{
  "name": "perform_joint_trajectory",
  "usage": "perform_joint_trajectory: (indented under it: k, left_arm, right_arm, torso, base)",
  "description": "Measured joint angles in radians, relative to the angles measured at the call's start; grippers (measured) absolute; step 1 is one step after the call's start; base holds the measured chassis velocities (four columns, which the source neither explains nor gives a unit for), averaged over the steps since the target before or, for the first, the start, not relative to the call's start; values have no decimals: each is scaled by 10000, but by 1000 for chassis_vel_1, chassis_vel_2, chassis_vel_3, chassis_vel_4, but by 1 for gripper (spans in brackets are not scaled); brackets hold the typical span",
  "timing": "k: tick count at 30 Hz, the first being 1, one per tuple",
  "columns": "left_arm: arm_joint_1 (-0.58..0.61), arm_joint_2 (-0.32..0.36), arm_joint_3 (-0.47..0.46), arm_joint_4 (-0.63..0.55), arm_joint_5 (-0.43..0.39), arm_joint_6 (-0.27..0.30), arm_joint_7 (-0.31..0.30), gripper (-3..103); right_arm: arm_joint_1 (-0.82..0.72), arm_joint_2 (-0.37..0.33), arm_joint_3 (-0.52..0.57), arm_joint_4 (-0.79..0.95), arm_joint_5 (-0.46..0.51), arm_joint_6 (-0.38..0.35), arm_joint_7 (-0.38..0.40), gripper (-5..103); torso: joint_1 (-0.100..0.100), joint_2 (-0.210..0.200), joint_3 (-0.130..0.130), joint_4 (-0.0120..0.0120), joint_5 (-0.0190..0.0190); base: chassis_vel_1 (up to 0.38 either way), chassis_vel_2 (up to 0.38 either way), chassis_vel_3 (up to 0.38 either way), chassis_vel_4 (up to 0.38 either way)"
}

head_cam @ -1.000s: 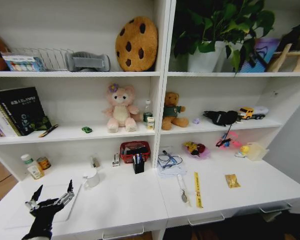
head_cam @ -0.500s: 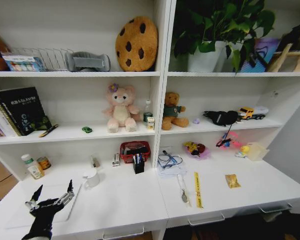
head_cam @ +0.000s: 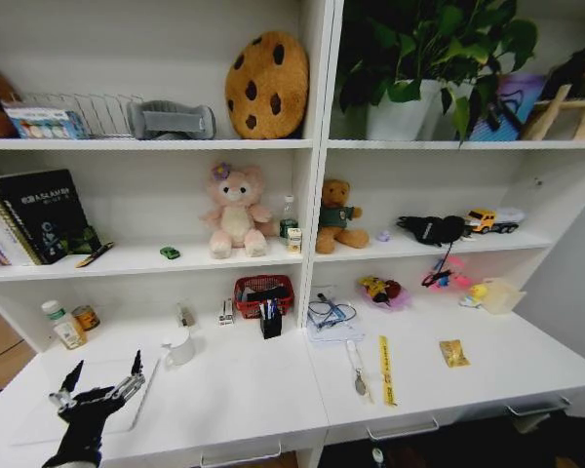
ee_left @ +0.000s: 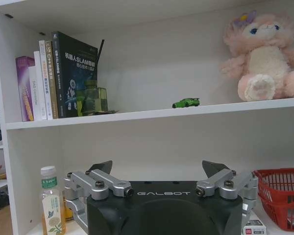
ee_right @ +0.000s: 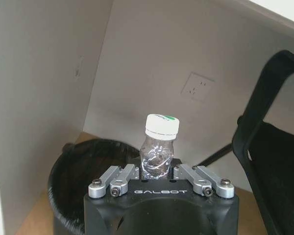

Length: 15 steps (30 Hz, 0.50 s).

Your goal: Organize the objects on the table.

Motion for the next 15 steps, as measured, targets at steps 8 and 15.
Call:
perform_joint_trajectory:
  k: [8, 15]
  left_arm:
    - [0, 0, 0, 0, 0, 0, 0, 100]
    - [0, 0, 0, 0, 0, 0, 0, 100]
  right_arm:
    - [693, 248, 0, -681, 104, 80, 106, 25]
    - [1222, 376, 0, -1296, 169, 287, 92, 25]
  torso:
    - [-2, 1, 0, 0, 0]
    - [-1, 1, -1, 7, 1]
  base:
    - [0, 0, 0, 0]
    - [0, 0, 0, 0]
